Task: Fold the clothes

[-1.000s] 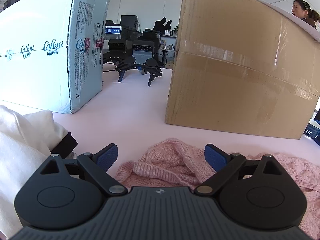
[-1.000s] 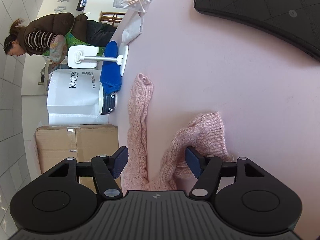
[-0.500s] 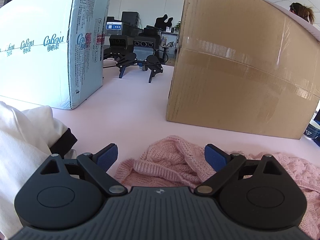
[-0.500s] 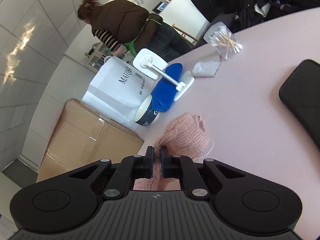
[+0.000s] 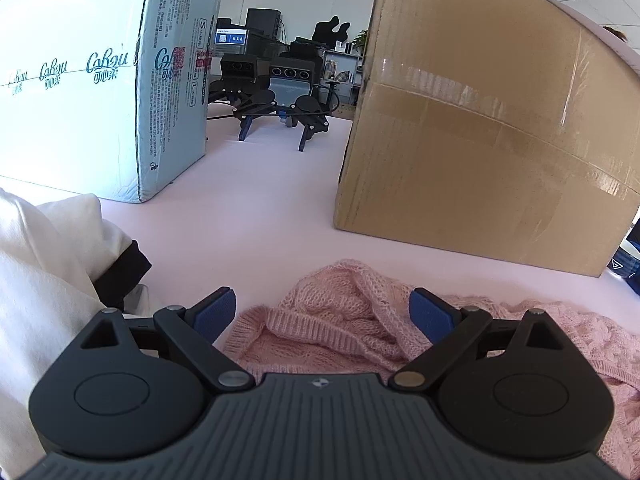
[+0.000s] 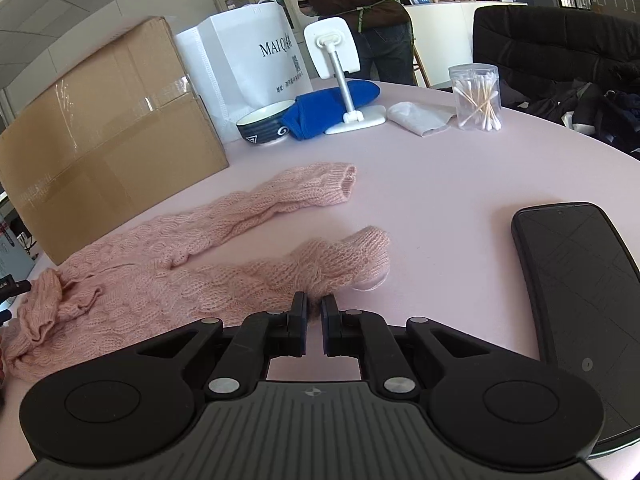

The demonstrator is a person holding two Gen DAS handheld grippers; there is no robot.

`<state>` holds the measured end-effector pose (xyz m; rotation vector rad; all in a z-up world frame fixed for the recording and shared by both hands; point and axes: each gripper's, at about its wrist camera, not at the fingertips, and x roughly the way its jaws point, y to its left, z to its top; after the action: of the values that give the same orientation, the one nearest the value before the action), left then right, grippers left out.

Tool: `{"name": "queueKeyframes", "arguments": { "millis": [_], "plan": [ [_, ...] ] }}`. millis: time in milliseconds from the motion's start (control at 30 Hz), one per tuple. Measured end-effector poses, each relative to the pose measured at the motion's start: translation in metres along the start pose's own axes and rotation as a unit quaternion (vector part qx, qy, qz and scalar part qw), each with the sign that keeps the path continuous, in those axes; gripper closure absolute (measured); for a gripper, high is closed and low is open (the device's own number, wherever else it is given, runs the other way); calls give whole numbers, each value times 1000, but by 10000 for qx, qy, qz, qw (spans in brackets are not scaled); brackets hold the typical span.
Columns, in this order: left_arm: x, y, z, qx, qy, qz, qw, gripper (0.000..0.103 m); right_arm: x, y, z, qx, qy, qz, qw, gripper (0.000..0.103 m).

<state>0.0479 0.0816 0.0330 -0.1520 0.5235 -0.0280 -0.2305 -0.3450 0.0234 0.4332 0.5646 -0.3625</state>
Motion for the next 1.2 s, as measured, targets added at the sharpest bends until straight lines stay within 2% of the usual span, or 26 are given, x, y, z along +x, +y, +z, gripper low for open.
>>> {"name": "queueKeyframes", "arguments": {
  "millis": [167,200,233,267,300,333,400,500,567,667,700,733,833,900,933,967,1000,1100,1200],
  "plan": [
    [2,1,-1,-42,57,19,10000,10,0,10,-4,-385,10,-218,9990,96],
    [2,1,-1,-53,68,16,10000,10,-3,8,-3,-304,-58,-176,9994,93],
    [2,1,-1,-69,77,13,9999,10,-7,6,-2,-184,-145,-116,9997,84],
    [3,2,-1,-78,84,11,9999,10,-11,3,-1,-64,-232,-56,9997,67],
    [3,2,-1,-87,90,10,9999,10,-15,0,0,56,-318,4,9995,61],
    [3,2,-1,-94,99,11,9999,10,-18,-6,2,267,-423,79,9987,57],
    [4,2,-1,-105,122,9,9999,10,-22,-20,9,697,-585,252,9955,56],
    [4,3,-1,-124,146,8,9998,10,-20,-30,30,1010,-506,439,9926,54],
    [4,3,-1,-133,147,17,9998,10,-10,-40,42,1511,-157,466,9873,54],
    [4,3,-1,-142,148,28,9998,10,9,-55,48,2310,471,1070,9659,55],
    [4,3,-1,-140,150,33,9998,10,13,-56,49,2425,593,1141,9616,55],
    [5,3,-1,-135,153,37,9998,10,17,-55,50,2503,685,1168,9587,56],
    [6,2,-1,-128,179,38,9998,10,29,-53,55,2630,698,860,9584,58],
    [6,3,-1,-141,184,35,9997,10,41,-54,57,2689,770,792,9568,69],
    [6,3,-1,-146,188,34,9997,10,46,-55,58,2710,803,788,9560,78],
    [6,3,-1,-150,192,34,9997,10,49,-54,59,2650,788,796,9577,87],
    [6,3,-1,-152,198,32,9997,10,52,-53,61,2569,761,807,9600,91],
    [7,3,-1,-165,207,19,9996,10,40,-43,66,2084,285,1265,9694,92],
    [7,4,-1,-193,213,-5,9996,10,18,-38,70,1578,-294,1885,9689,92]
  ]
}}
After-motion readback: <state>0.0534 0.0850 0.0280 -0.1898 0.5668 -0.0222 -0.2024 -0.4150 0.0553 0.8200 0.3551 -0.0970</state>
